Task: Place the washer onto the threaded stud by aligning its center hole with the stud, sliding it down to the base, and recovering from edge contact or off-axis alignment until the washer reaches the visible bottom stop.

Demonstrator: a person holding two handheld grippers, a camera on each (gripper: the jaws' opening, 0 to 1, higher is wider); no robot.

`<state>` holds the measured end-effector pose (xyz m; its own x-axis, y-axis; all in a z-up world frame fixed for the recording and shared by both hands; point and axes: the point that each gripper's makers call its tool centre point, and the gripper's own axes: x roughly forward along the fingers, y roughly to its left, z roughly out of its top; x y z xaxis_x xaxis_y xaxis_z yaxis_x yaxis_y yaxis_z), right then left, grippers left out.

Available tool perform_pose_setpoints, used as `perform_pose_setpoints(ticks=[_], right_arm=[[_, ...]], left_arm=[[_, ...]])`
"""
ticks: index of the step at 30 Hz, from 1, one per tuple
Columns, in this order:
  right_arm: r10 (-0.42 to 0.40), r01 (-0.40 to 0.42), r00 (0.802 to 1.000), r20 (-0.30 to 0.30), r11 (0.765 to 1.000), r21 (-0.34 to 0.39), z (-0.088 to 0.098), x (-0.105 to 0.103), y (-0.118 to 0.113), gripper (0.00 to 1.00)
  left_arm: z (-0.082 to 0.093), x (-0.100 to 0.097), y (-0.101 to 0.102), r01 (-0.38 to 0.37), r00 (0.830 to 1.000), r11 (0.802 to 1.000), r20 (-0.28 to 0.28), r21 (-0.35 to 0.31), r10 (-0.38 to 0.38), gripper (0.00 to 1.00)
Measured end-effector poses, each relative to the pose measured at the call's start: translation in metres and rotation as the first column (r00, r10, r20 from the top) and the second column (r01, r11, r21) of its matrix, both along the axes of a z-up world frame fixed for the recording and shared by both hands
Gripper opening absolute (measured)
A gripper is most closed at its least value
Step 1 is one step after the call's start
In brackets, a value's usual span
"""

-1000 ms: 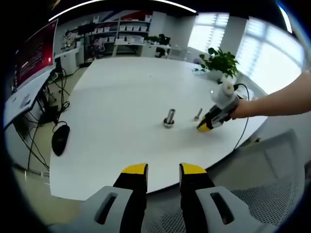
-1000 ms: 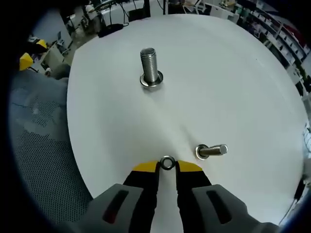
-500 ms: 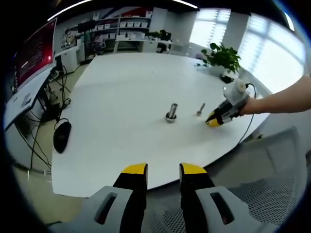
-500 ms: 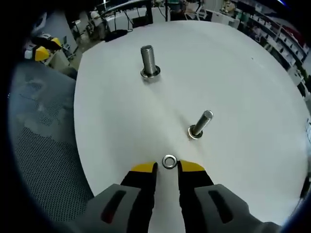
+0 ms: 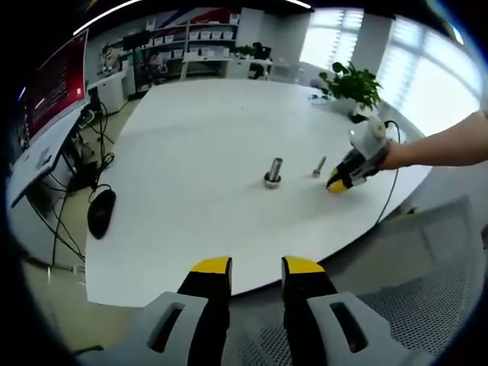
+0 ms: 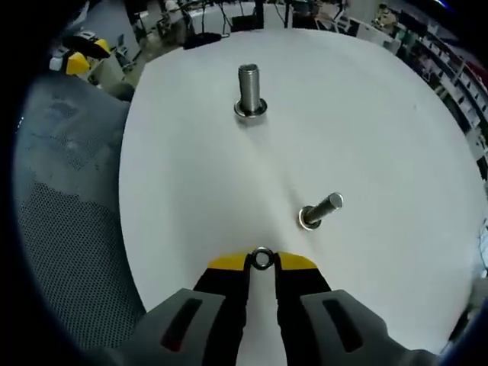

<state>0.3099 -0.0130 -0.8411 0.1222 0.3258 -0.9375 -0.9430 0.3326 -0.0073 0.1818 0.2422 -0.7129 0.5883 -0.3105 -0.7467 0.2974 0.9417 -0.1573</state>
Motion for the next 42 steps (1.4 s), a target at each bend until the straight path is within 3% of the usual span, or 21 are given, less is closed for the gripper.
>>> perform_pose_setpoints(ticks=[7, 9, 12, 16, 20, 22, 25, 27, 29, 36, 42], right_arm=[[0.038, -0.04, 0.999, -0.037, 0.996, -0.074, -0.0004, 0.0016, 0.0002, 0.14], [0.082, -0.087, 0.996, -0.04, 0.988, -0.13, 0.0002, 0.0003, -0.0008, 0.14], [0.086, -0.098, 0.994, -0.071, 0.977, -0.19, -0.0008, -0.0001, -0.0004, 0.14], [0.106, -0.12, 0.992, -0.069, 0.959, -0.256, -0.0019, -0.0008, 0.0012, 0.14], [0.093, -0.107, 0.993, -0.074, 0.97, -0.221, -0.0003, 0.0002, -0.0016, 0.13], [0.111, -0.121, 0.992, -0.067, 0.979, -0.165, -0.0001, -0.0001, -0.0011, 0.13], [0.064, -0.066, 0.997, -0.047, 0.996, -0.057, 0.0005, 0.0002, -0.0009, 0.13], [0.003, -0.003, 0.998, -0.067, 1.0, -0.006, 0.0005, 0.0014, -0.0007, 0.13], [-0.022, 0.024, 0.996, -0.086, 1.0, 0.015, 0.0019, 0.0002, -0.0006, 0.13], [-0.024, 0.025, 0.999, -0.034, 0.999, 0.033, 0.0029, 0.0006, 0.0004, 0.13], [-0.077, 0.079, 0.996, -0.036, 0.995, 0.06, 0.0075, 0.0056, -0.0067, 0.13]], left_arm=[[-0.0006, -0.0004, 0.0002, 0.004, 1.0, 1.0, -0.003, 0.005, -0.004, 0.23], [-0.0005, -0.0005, -0.0005, 0.009, 1.0, 1.0, -0.002, 0.009, -0.009, 0.22], [0.0003, -0.0001, -0.0003, 0.007, 1.0, 1.0, 0.002, 0.008, -0.007, 0.22], [0.0, 0.0, 0.0023, -0.006, 1.0, 1.0, 0.002, 0.017, 0.006, 0.22], [0.0, 0.001, 0.0014, 0.004, 1.0, 1.0, 0.005, 0.011, -0.004, 0.22], [0.0006, 0.0005, 0.0012, 0.005, 1.0, 1.0, 0.004, 0.011, -0.005, 0.22], [0.0049, 0.0033, 0.001, -0.004, 1.0, 1.0, 0.03, -0.007, 0.005, 0.22], [0.0045, 0.0036, 0.0007, -0.005, 1.0, 1.0, 0.029, -0.01, 0.005, 0.22], [0.005, 0.0036, -0.0001, 0.0, 0.999, 1.0, 0.033, -0.01, 0.0, 0.22], [0.005, 0.0038, 0.0002, -0.005, 0.999, 1.0, 0.034, -0.016, 0.006, 0.22], [0.0058, 0.0036, -0.0003, -0.003, 0.999, 1.0, 0.036, -0.02, 0.004, 0.22]])
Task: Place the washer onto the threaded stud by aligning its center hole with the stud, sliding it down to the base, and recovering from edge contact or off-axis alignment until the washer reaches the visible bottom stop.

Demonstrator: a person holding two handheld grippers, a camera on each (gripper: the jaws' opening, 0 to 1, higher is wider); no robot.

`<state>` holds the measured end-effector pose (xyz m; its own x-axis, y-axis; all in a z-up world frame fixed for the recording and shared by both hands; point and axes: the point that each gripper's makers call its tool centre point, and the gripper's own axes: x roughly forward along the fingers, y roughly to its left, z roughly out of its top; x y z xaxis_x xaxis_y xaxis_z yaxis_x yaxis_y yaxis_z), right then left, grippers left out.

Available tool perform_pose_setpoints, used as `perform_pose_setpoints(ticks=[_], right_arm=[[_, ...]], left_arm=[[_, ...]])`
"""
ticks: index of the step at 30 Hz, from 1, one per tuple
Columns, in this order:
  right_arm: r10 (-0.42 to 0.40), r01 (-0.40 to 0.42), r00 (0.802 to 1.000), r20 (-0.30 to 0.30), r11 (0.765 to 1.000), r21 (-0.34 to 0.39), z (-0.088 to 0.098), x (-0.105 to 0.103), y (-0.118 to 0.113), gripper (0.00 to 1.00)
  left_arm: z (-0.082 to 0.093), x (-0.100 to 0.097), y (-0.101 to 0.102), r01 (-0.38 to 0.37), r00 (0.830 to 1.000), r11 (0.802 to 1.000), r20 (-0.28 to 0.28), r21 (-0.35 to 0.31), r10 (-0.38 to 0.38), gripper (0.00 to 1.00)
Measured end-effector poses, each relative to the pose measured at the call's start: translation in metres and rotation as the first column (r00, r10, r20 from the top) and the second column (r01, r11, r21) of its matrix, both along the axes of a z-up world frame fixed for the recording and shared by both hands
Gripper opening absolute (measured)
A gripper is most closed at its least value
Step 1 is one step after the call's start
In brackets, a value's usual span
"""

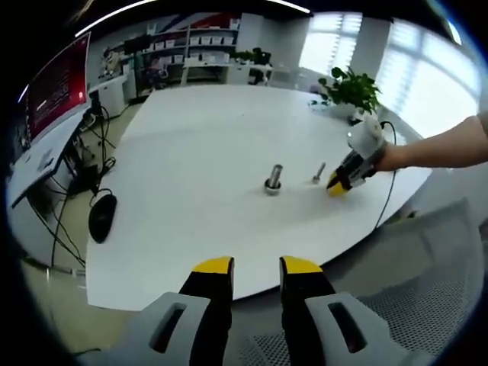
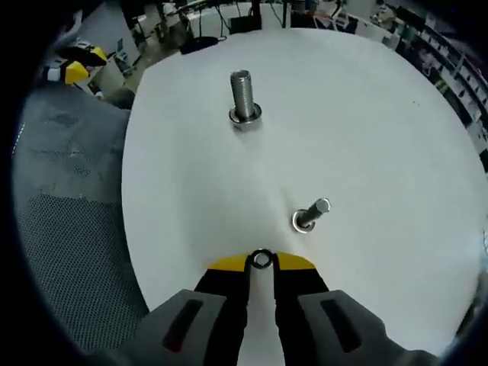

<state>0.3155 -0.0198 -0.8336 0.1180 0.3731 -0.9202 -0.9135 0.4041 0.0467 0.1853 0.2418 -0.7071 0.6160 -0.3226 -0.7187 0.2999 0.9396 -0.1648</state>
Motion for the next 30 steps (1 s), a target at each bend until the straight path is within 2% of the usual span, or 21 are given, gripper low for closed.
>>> perform_pose_setpoints(ticks=[1, 9, 16, 25, 30], right_arm=[[-0.021, 0.021, 1.0, -0.017, 1.0, 0.005, -0.001, -0.002, -0.002, 0.13], [-0.041, 0.041, 0.999, 0.015, 0.998, 0.043, 0.009, 0.001, -0.006, 0.13], [-0.076, 0.07, 0.996, 0.052, 0.992, 0.101, 0.031, 0.012, -0.006, 0.13], [-0.074, 0.056, 0.99, 0.123, 0.988, 0.145, 0.062, 0.028, 0.001, 0.13], [-0.06, 0.039, 0.988, 0.139, 0.988, 0.149, 0.068, 0.032, 0.008, 0.13]], left_arm=[[0.0, 0.0, 0.0, 0.0, 1.0, 1.0, 0.0, 0.001, 0.0, 0.22], [-0.001, 0.0, 0.0, 0.006, 1.0, 1.0, -0.005, 0.0, -0.006, 0.21], [0.0, 0.001, 0.0, 0.0, 1.0, 1.0, -0.001, -0.004, 0.0, 0.21], [0.001, 0.001, 0.001, -0.004, 1.0, 1.0, 0.008, -0.006, 0.004, 0.21], [0.001, 0.001, 0.001, -0.005, 1.0, 1.0, 0.009, -0.002, 0.005, 0.21]])
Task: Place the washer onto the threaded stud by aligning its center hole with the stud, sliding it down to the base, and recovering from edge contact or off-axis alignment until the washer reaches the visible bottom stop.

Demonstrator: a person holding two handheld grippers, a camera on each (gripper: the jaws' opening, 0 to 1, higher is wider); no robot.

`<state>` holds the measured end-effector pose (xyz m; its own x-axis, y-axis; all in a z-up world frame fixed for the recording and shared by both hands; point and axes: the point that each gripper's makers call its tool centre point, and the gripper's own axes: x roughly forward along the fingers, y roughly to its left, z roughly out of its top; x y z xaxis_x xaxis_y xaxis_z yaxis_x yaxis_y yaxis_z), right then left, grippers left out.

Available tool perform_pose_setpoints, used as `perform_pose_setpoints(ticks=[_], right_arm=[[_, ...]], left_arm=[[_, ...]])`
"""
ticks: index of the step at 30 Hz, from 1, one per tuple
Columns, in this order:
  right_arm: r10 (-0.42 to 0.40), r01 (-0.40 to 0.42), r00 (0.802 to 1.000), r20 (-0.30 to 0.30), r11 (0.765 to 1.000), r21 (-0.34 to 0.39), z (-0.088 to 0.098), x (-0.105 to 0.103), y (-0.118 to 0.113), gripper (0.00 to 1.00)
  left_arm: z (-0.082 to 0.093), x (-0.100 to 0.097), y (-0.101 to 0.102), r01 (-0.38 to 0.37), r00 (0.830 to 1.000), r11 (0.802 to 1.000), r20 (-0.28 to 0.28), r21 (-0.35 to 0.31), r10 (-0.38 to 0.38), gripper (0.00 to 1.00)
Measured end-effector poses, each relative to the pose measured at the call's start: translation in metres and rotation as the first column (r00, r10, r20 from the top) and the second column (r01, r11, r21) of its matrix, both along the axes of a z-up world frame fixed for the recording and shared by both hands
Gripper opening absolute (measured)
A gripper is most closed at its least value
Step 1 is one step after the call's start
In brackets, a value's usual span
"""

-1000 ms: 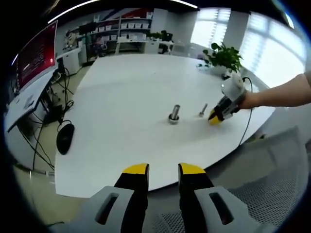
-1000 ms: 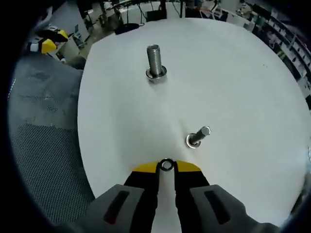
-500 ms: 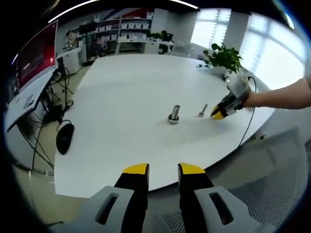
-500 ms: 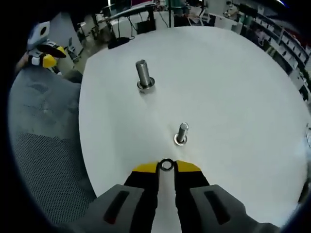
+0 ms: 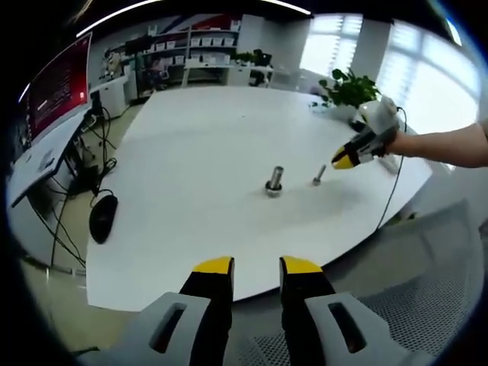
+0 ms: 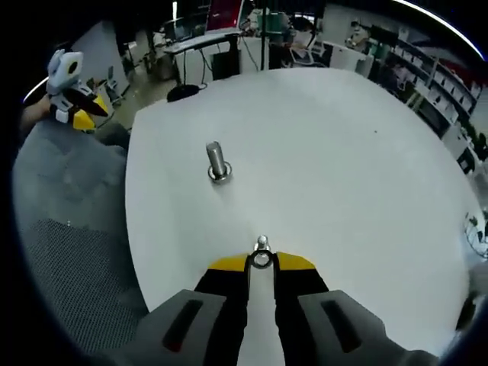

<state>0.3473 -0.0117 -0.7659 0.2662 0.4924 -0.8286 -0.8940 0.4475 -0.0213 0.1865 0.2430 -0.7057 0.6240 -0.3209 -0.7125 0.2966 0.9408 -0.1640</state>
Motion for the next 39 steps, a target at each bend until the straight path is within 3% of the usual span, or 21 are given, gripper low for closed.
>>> perform_pose_setpoints(ticks=[25, 39], right_arm=[[0.101, -0.102, 0.995, -0.015, 0.991, -0.087, -0.01, 0.01, 0.012, 0.13], [0.105, -0.109, 0.994, -0.043, 0.989, -0.101, -0.014, 0.013, 0.017, 0.13]], left_arm=[[0.001, 0.0, 0.002, -0.013, 1.0, 1.0, 0.004, 0.0, 0.013, 0.21], [0.0, 0.0, 0.002, -0.014, 1.0, 1.0, 0.001, -0.001, 0.014, 0.21]])
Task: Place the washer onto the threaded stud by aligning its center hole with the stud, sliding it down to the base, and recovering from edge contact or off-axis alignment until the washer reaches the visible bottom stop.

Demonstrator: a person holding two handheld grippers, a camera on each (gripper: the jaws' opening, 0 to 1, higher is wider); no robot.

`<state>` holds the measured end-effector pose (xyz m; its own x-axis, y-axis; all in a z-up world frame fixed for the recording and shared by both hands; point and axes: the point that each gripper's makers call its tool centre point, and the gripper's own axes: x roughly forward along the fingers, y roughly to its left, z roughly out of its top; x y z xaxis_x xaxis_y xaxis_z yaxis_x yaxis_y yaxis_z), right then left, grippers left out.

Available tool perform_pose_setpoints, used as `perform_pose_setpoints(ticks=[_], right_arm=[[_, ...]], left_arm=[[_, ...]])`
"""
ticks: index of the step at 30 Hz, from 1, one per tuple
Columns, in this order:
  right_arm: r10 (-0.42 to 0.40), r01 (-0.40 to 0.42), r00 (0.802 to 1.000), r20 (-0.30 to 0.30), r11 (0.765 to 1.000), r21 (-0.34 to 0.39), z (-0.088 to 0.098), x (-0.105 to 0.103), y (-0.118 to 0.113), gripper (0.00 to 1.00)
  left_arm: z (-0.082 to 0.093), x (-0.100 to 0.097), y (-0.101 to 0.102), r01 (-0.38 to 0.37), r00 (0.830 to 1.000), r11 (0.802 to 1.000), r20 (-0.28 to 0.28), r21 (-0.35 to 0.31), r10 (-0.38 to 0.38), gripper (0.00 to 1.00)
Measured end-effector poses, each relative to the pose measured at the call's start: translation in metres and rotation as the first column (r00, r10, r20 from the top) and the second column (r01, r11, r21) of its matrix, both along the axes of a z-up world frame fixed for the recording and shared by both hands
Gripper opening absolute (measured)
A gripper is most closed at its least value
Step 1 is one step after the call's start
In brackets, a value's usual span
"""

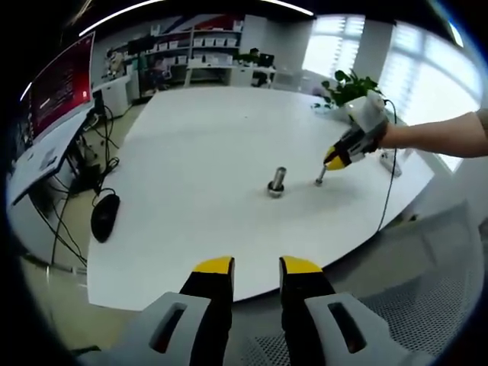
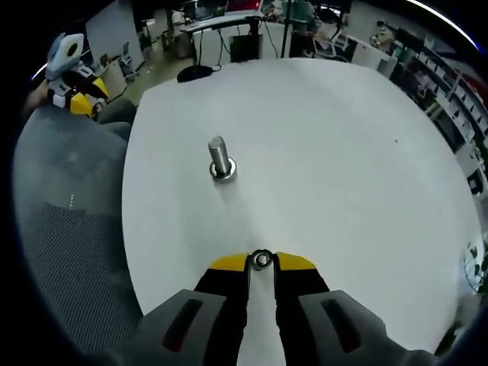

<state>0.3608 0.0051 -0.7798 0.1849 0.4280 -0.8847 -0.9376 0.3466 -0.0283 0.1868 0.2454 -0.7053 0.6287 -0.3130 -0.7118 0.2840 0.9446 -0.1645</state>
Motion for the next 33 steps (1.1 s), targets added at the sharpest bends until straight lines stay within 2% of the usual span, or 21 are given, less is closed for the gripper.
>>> perform_pose_setpoints(ticks=[12, 19, 23, 29, 30, 33], right_arm=[[0.071, -0.07, 0.997, 0.033, 0.997, -0.033, -0.0033, -0.0039, -0.0024, 0.15], [0.056, -0.055, 0.998, 0.034, 0.998, -0.017, -0.0042, -0.0019, -0.0081, 0.15], [0.041, -0.042, 0.998, 0.056, 0.999, 0.012, -0.0009, -0.0014, -0.0068, 0.16], [0.06, -0.064, 0.992, 0.112, 0.997, 0.032, -0.0022, -0.0057, -0.0006, 0.17], [0.067, -0.071, 0.987, 0.149, 0.997, 0.025, -0.0012, -0.0029, -0.001, 0.17], [0.139, -0.142, 0.954, 0.267, 0.99, -0.009, 0.0055, -0.0004, 0.0012, 0.17]], left_arm=[[0.0, 0.0004, 0.0006, -0.004, 1.0, 1.0, 0.002, -0.002, 0.004, 0.21], [0.0, 0.0005, 0.0007, -0.003, 1.0, 1.0, 0.003, -0.003, 0.004, 0.21], [0.0, 0.0005, 0.0006, -0.003, 1.0, 1.0, 0.002, -0.002, 0.003, 0.21], [0.0001, 0.0005, 0.0003, -0.003, 1.0, 1.0, 0.001, -0.005, 0.003, 0.21], [-0.0002, 0.0005, 0.0006, -0.003, 1.0, 1.0, 0.001, -0.002, 0.003, 0.21], [-0.0005, 0.0001, 0.0003, 0.0, 1.0, 1.0, -0.002, -0.001, 0.0, 0.21]])
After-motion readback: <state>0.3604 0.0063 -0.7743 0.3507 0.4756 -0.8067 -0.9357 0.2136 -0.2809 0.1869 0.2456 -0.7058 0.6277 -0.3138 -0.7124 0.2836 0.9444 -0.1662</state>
